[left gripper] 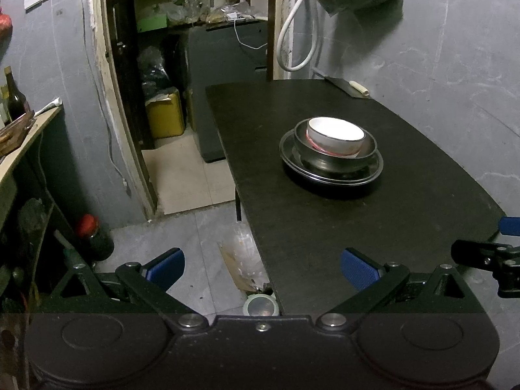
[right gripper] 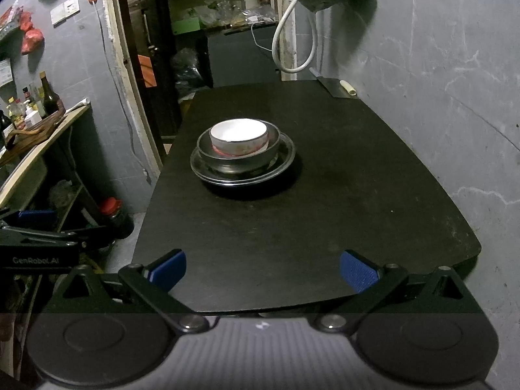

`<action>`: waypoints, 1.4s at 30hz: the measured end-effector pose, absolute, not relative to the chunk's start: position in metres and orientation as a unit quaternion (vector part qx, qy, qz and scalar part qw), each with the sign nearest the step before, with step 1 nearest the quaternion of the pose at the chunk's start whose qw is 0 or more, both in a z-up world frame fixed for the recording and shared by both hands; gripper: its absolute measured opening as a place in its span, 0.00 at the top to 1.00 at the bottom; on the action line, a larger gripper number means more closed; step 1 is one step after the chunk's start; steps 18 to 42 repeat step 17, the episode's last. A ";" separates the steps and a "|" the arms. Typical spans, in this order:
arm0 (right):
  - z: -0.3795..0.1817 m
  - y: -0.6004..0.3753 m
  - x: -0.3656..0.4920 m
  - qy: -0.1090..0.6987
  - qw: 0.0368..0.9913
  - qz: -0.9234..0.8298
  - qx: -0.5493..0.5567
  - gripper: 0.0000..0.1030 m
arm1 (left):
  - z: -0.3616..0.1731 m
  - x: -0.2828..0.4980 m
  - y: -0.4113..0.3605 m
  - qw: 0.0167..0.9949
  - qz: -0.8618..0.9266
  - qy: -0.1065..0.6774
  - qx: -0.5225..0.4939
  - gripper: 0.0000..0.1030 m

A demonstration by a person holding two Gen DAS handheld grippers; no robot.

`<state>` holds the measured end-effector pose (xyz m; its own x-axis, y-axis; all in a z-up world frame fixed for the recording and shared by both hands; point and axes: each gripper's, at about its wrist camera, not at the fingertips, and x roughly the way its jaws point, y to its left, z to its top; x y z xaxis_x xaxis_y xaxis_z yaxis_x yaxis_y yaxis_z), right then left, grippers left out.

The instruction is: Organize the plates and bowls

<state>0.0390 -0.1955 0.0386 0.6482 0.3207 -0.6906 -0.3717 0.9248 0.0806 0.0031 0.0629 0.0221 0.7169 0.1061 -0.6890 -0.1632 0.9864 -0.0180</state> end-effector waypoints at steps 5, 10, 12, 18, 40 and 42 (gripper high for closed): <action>0.038 -0.195 0.042 0.375 0.907 0.188 -0.033 0.00 | 0.023 0.005 0.066 0.927 0.061 0.366 -0.046 0.01; 0.037 -0.197 0.046 0.377 0.908 0.182 -0.030 0.00 | 0.022 0.009 0.065 0.928 0.054 0.365 -0.044 0.01; 0.036 -0.197 0.048 0.378 0.908 0.180 -0.029 0.00 | 0.022 0.011 0.065 0.929 0.051 0.365 -0.043 0.01; 0.035 -0.197 0.053 0.380 0.908 0.176 -0.028 0.00 | 0.021 0.016 0.065 0.929 0.047 0.364 -0.039 0.01; 0.035 -0.197 0.053 0.380 0.908 0.176 -0.028 0.00 | 0.021 0.016 0.065 0.929 0.047 0.364 -0.039 0.01; 0.035 -0.197 0.053 0.380 0.908 0.176 -0.028 0.00 | 0.021 0.016 0.065 0.929 0.047 0.364 -0.039 0.01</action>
